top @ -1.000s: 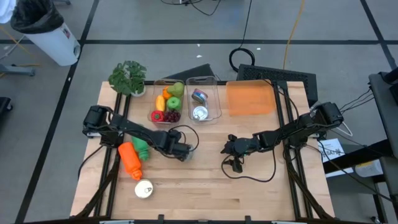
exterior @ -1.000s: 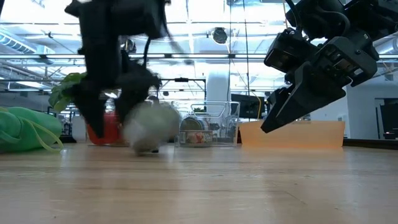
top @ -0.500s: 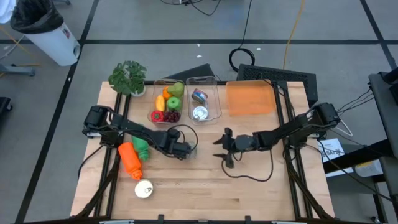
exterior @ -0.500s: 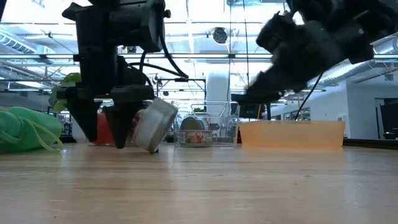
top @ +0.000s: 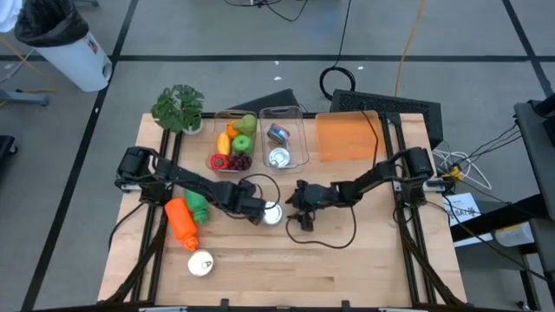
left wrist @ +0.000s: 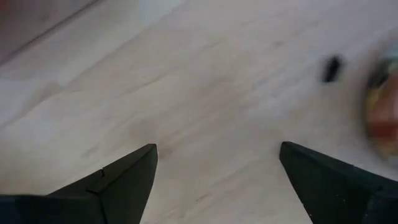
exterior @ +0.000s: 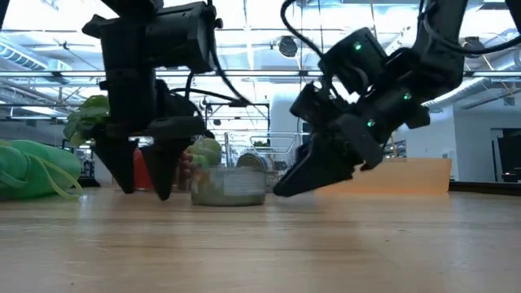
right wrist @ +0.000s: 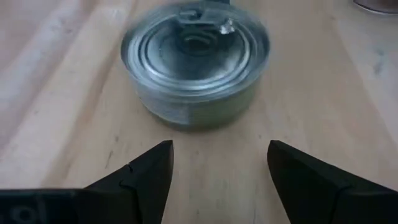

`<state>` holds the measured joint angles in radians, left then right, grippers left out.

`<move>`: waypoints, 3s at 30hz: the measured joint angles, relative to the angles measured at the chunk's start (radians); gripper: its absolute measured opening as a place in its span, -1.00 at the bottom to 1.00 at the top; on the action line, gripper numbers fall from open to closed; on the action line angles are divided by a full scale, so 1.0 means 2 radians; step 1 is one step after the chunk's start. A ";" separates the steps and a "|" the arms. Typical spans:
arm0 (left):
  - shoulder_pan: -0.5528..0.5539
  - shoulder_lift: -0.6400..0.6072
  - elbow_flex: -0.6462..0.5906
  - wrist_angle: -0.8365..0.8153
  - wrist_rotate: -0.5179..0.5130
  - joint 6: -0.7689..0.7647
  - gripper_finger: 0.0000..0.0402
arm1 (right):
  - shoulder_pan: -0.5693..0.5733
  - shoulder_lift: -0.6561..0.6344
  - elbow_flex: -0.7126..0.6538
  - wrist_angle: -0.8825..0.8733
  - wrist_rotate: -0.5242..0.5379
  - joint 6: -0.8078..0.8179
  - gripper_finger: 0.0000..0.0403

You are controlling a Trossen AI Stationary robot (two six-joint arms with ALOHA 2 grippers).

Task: Pick & Place Food Item
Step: Put the green tuna can into the right transparent bin

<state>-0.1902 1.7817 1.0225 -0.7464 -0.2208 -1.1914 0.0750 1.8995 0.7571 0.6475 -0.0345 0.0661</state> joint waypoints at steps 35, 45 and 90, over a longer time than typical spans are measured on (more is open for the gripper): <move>-0.010 0.014 -0.001 0.138 0.007 0.114 0.79 | 0.039 0.072 0.084 0.023 0.019 0.017 0.94; -0.009 0.015 -0.001 0.146 0.019 0.150 0.79 | 0.035 0.071 0.095 0.010 -0.022 -0.009 0.77; -0.032 -0.257 0.001 0.064 -0.259 0.328 0.80 | -0.185 -0.171 0.225 -0.374 -0.014 -0.173 0.72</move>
<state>-0.2540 1.2667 1.0252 -0.6190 -0.7396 -0.5347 -0.2952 1.5582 1.2062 -0.1011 -0.0626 -0.2801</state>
